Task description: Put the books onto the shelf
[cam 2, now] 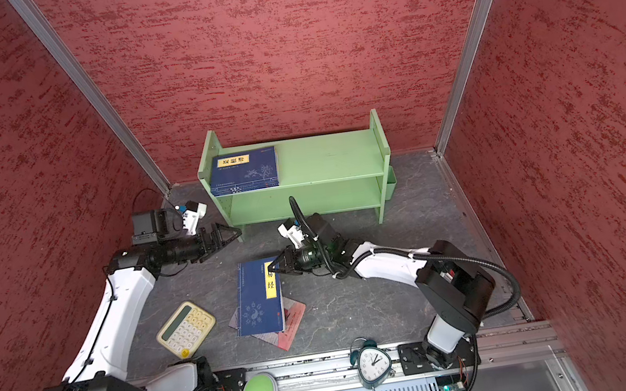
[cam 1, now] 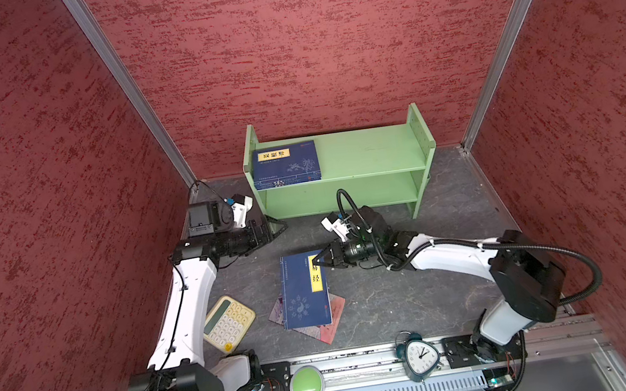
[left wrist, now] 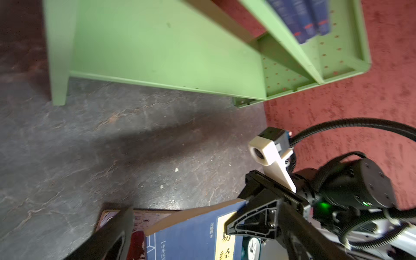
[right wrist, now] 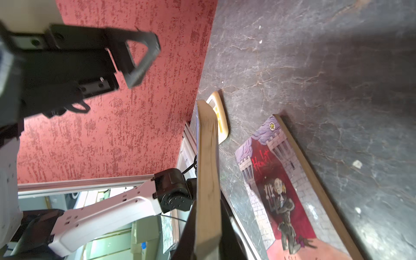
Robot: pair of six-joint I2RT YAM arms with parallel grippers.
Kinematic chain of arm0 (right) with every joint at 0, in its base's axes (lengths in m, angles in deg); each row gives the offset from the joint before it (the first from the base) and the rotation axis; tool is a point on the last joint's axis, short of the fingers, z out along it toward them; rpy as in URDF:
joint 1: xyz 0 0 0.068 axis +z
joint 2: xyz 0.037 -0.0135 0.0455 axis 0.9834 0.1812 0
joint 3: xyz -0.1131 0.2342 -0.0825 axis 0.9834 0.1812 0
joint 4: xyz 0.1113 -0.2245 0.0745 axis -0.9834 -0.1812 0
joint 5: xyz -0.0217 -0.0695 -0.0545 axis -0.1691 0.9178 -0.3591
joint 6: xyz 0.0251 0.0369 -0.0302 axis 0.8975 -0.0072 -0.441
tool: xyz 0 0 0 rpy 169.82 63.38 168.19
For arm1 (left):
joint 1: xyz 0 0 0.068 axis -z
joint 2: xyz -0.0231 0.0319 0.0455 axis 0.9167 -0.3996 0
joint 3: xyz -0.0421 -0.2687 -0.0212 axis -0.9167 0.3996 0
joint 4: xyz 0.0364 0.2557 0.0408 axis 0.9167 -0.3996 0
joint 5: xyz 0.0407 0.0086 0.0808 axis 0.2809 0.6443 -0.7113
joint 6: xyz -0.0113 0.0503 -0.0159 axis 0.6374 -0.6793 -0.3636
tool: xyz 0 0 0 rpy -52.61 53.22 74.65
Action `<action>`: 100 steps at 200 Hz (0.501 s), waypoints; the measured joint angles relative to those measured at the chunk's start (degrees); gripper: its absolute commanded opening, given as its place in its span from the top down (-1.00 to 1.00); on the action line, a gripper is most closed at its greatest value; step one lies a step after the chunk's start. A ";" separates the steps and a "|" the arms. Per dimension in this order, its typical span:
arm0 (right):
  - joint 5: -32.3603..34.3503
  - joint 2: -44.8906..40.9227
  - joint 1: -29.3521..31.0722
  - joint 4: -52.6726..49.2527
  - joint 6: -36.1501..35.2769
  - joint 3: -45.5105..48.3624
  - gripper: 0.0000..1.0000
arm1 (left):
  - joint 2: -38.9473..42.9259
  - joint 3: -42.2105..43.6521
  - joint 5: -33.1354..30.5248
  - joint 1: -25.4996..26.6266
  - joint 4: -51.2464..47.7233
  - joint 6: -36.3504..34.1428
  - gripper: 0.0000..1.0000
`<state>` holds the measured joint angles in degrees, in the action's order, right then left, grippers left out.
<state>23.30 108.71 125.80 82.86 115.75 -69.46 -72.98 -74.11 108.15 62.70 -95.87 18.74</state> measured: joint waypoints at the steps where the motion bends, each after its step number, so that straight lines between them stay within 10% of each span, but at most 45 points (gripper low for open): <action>1: -0.02 -0.31 -0.02 -0.37 -0.28 -0.04 0.99 | 0.02 -0.13 0.17 -0.07 -0.04 -0.13 -0.99; 100: 0.04 -8.31 -4.00 -21.24 -9.25 -18.27 0.95 | 1.07 -6.97 20.83 -2.36 -7.30 -3.93 -0.99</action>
<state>23.35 100.41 121.80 61.61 106.50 -87.74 -71.91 -81.08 128.98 60.34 -103.17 14.81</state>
